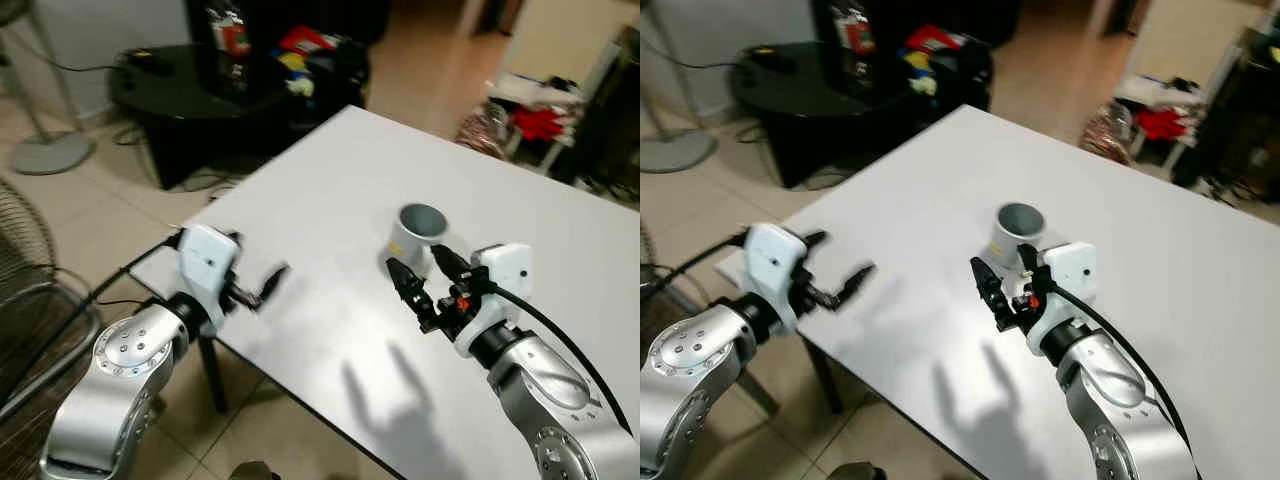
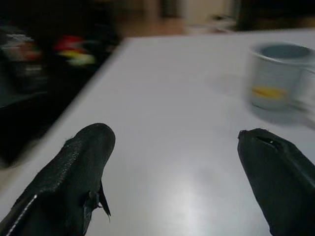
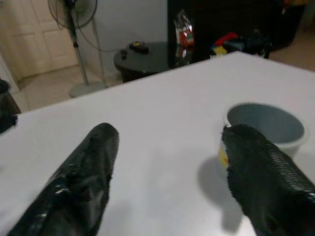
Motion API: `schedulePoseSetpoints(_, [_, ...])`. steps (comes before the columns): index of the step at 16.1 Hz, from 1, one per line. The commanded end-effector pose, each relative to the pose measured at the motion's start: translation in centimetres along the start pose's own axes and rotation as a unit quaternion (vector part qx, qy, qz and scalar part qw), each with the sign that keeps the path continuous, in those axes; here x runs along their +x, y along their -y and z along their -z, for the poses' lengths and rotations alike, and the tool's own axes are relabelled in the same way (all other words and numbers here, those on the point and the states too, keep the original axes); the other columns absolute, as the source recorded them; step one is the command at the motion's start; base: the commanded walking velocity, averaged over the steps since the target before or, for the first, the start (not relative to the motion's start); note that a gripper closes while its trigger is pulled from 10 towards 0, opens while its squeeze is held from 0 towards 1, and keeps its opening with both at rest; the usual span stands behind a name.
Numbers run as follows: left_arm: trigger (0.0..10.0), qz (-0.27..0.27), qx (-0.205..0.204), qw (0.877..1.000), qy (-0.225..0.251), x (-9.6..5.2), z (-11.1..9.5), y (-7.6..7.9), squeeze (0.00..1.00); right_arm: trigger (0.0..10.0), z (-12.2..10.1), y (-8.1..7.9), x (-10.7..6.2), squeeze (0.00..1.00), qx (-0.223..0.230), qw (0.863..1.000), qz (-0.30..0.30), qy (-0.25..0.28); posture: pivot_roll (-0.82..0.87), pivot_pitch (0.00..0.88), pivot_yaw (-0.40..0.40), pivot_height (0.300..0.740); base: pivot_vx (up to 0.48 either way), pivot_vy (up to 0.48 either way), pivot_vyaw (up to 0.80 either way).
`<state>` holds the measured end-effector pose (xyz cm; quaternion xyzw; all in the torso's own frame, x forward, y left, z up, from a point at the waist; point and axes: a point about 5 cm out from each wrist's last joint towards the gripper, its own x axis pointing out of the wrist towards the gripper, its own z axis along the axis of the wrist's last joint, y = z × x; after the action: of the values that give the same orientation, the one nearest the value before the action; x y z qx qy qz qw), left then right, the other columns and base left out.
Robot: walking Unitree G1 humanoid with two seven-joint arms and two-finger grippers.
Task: Setting the table
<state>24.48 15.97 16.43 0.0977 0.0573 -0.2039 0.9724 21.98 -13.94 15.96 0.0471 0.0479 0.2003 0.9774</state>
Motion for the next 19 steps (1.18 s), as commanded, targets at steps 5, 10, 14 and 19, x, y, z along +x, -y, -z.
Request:
schedulePoseSetpoints(5, [10.0,-0.033,0.028,0.999,-0.019,-0.5,0.5,1.1,0.00,10.0,1.4,0.0,-0.5,1.00,0.005,0.999,0.037,0.006,0.04,0.000,-0.016,0.740,0.000,0.000,0.80])
schedulePoseSetpoints(10, [10.0,-0.055,-0.002,0.998,0.000,0.9,-0.1,0.6,0.00,10.0,1.8,-0.7,-2.0,1.00,0.006,0.998,0.067,0.007,-0.03,0.000,0.062,0.740,0.000,0.000,0.80])
schedulePoseSetpoints(14, [10.0,-0.070,0.002,0.998,0.004,0.6,-0.2,0.5,0.00,10.0,2.8,-0.4,-1.4,1.00,0.027,0.997,0.065,-0.010,0.04,0.000,0.014,0.740,0.000,0.000,0.80])
schedulePoseSetpoints(19, [10.0,-0.080,0.006,0.997,-0.005,0.2,-0.1,0.1,0.00,10.0,3.3,0.7,0.2,1.00,0.009,0.992,0.118,-0.043,0.06,0.000,-0.007,0.740,-0.057,0.000,0.16])
